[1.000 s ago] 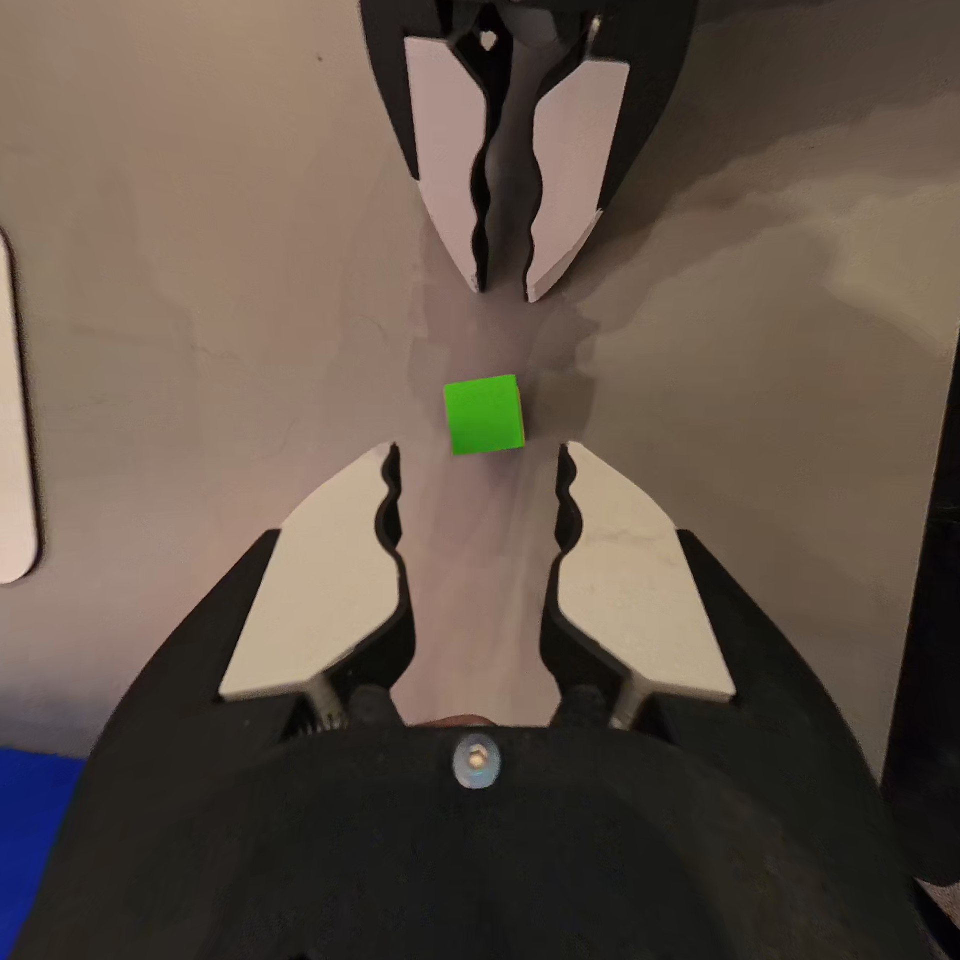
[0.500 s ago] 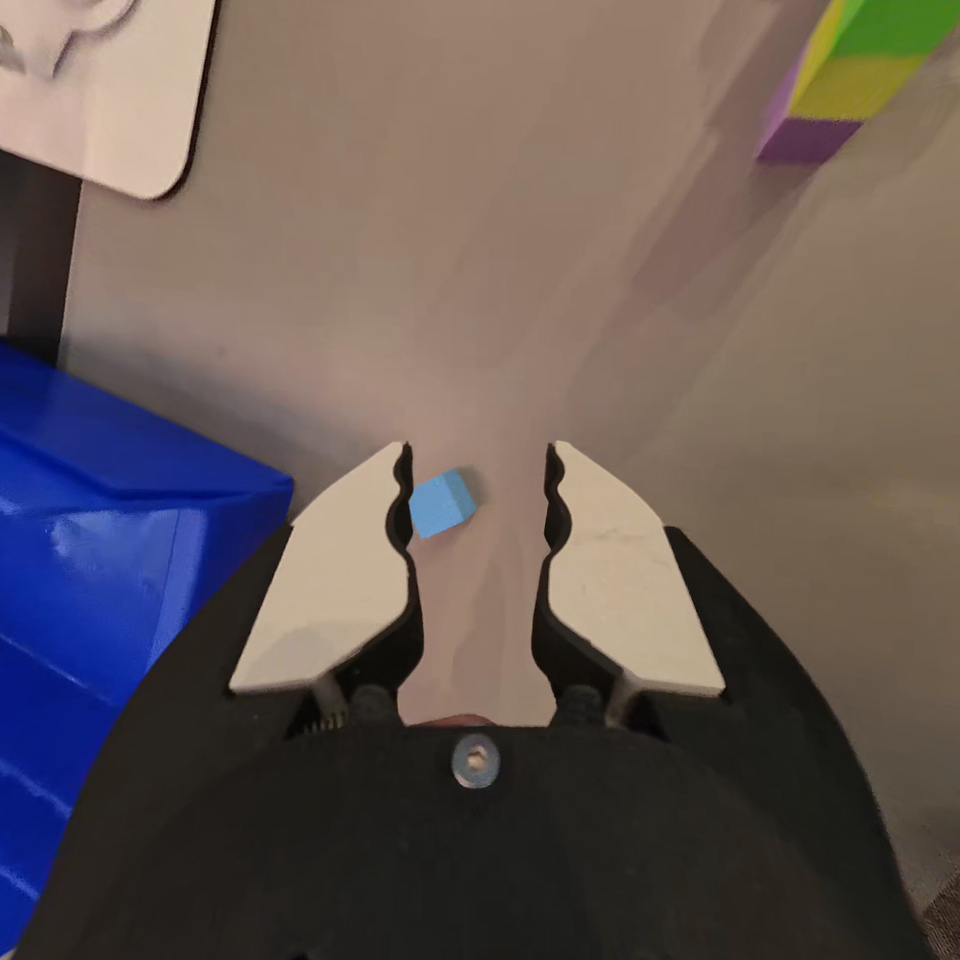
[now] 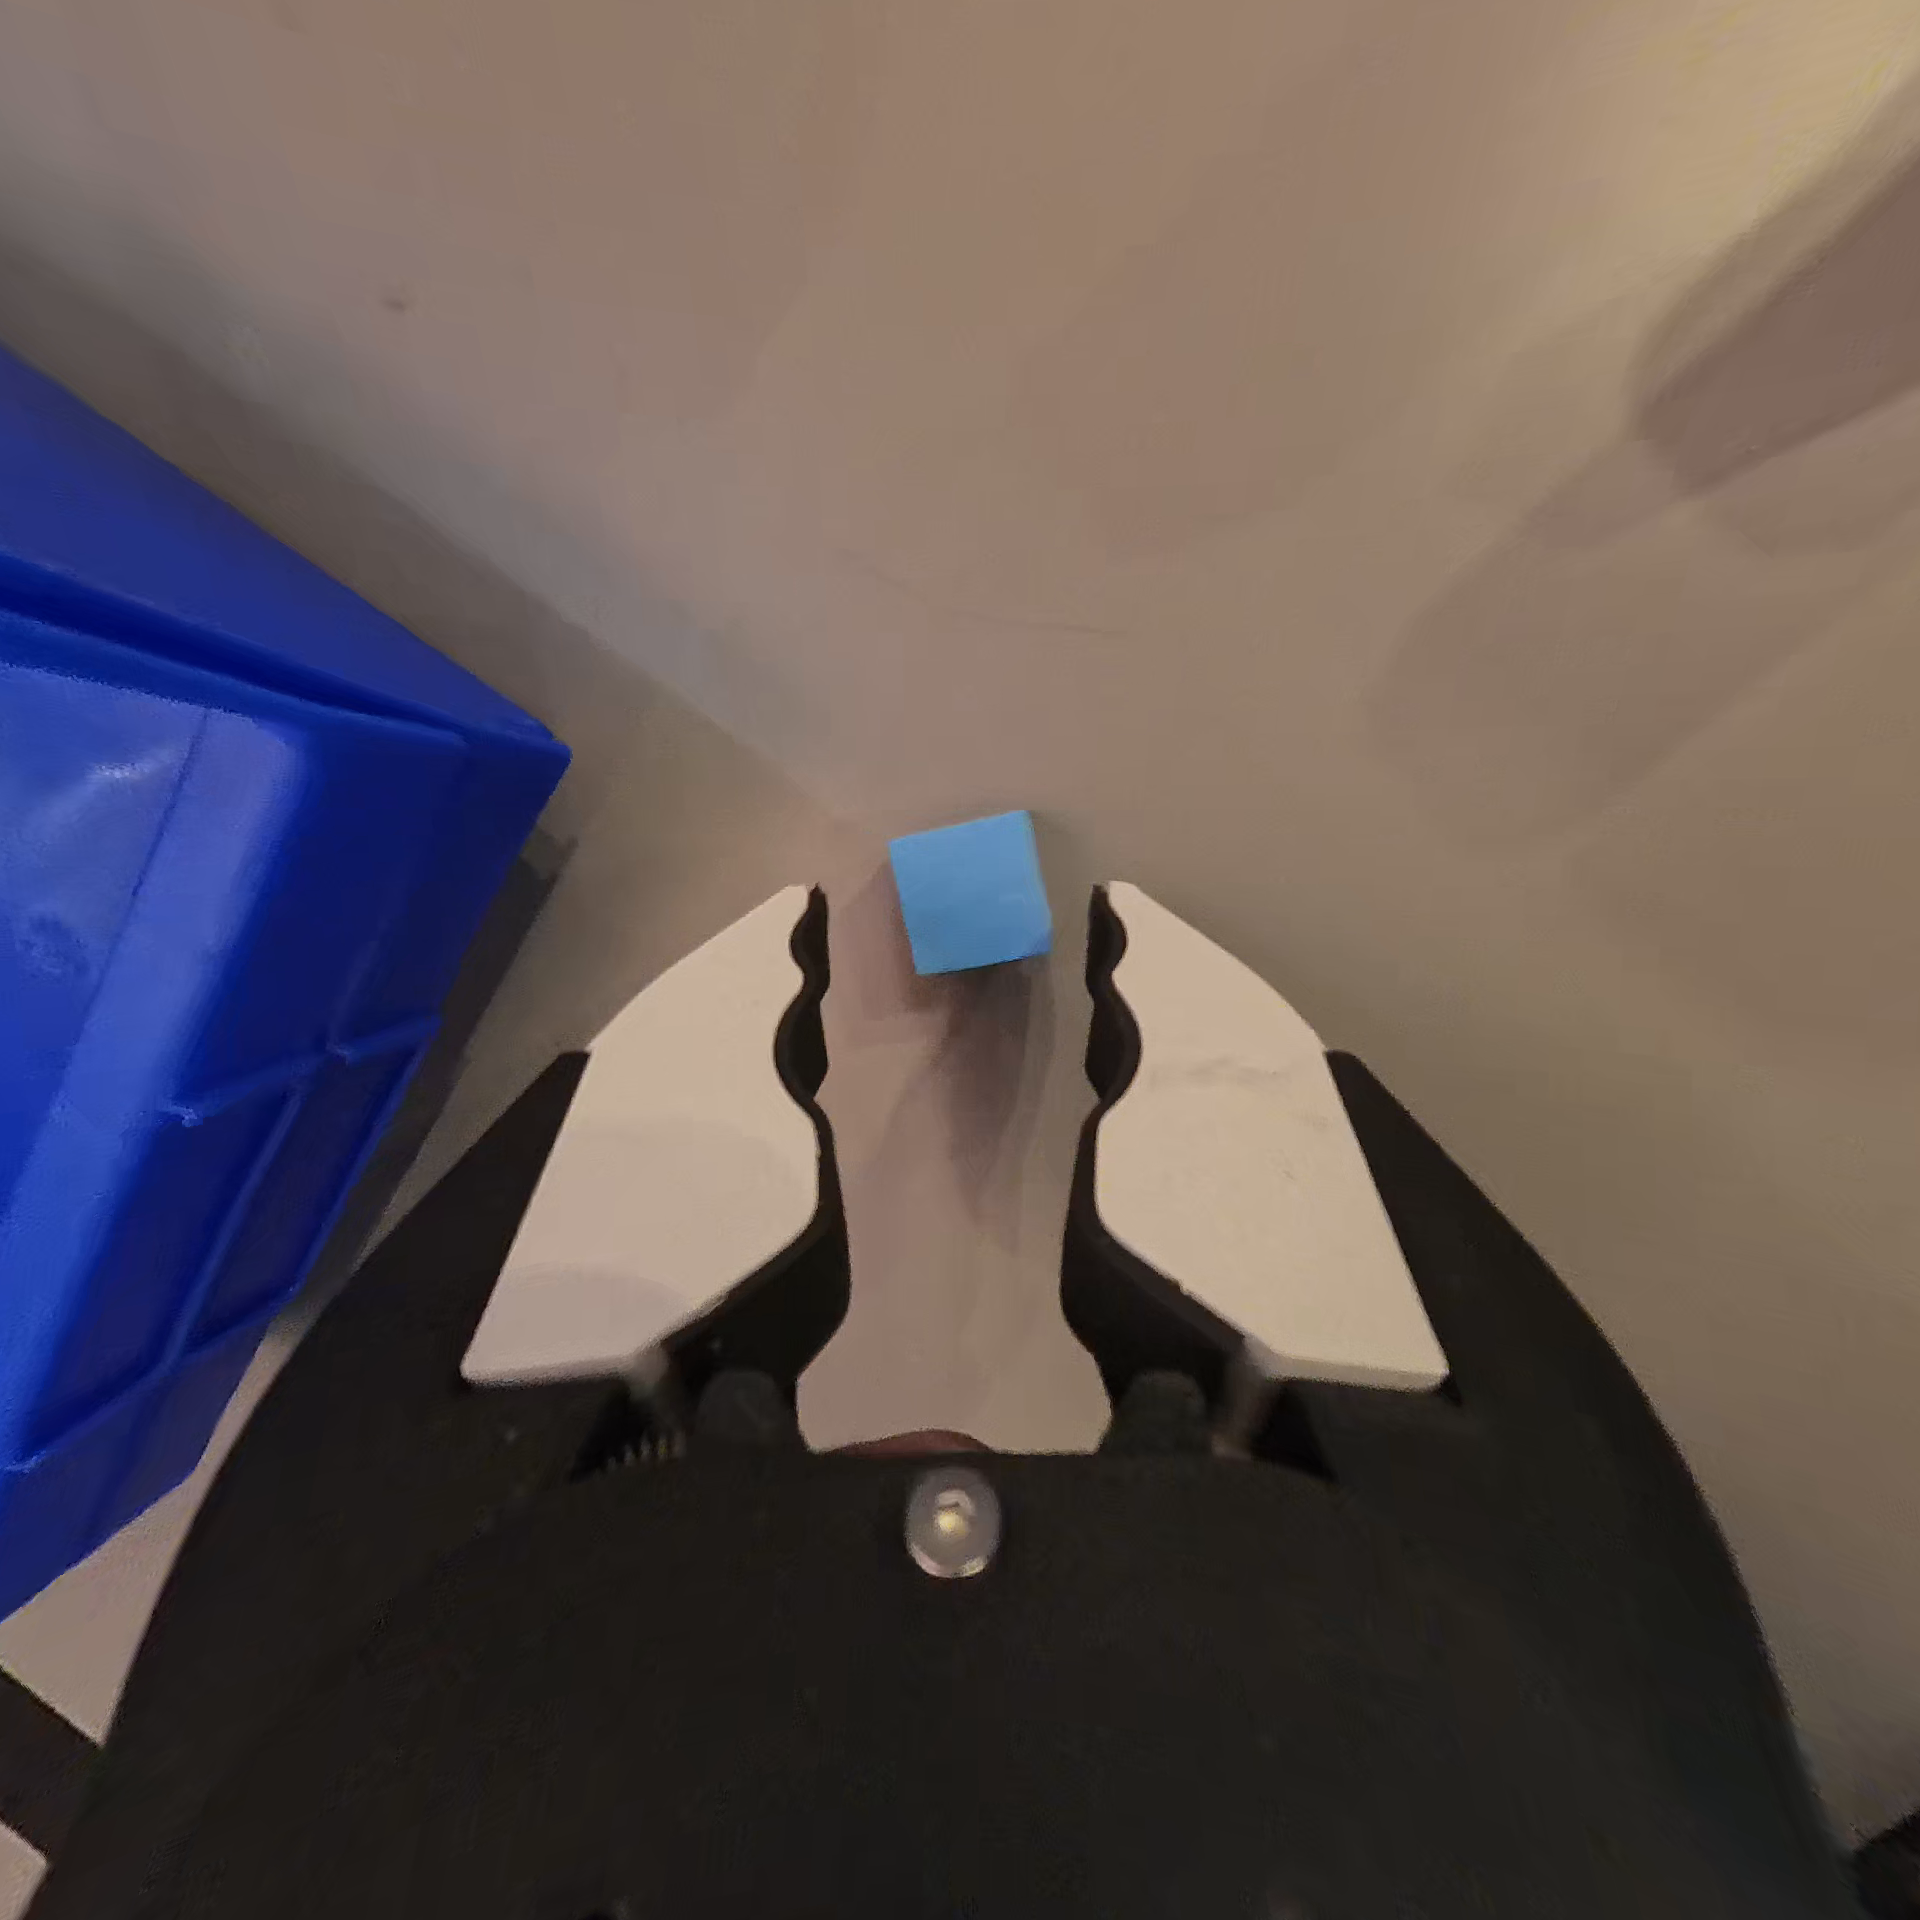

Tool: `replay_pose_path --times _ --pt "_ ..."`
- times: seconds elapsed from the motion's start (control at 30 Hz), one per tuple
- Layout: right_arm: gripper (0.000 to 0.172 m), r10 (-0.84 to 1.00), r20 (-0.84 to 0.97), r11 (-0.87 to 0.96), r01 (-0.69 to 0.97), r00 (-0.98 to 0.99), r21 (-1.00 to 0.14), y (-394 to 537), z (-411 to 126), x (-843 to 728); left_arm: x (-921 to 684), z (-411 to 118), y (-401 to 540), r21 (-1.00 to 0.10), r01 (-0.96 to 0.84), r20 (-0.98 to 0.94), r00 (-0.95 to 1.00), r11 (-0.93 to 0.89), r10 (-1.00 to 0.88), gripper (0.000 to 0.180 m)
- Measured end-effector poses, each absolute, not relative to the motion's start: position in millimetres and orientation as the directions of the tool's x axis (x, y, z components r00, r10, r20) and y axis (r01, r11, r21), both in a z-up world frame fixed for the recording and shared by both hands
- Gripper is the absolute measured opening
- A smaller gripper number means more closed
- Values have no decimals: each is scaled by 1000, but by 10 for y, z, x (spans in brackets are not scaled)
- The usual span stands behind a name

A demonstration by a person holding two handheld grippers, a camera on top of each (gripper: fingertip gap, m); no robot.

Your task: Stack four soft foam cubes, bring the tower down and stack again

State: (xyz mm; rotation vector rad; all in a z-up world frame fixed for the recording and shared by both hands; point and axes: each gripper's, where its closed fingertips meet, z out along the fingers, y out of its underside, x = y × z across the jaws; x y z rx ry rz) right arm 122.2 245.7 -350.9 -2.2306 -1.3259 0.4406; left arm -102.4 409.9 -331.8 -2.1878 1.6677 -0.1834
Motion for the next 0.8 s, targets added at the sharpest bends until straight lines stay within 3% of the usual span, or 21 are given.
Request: replay_pose_path --times 0.23,0.43,0.8 --pt "20 882 -19 -396 719 471 -571 2455 -3510 1221 -992 -3359 4113 -332 -905 -111 317 -265 -942 25" --pt "20 882 -19 -395 718 470 -572 2454 -3509 1221 -892 -3219 4040 -339 -908 -125 302 -245 -945 25" --pt "20 883 -20 -392 712 469 -582 2452 -3507 1222 1 -2476 3188 -417 -907 -166 12 59 -986 25"
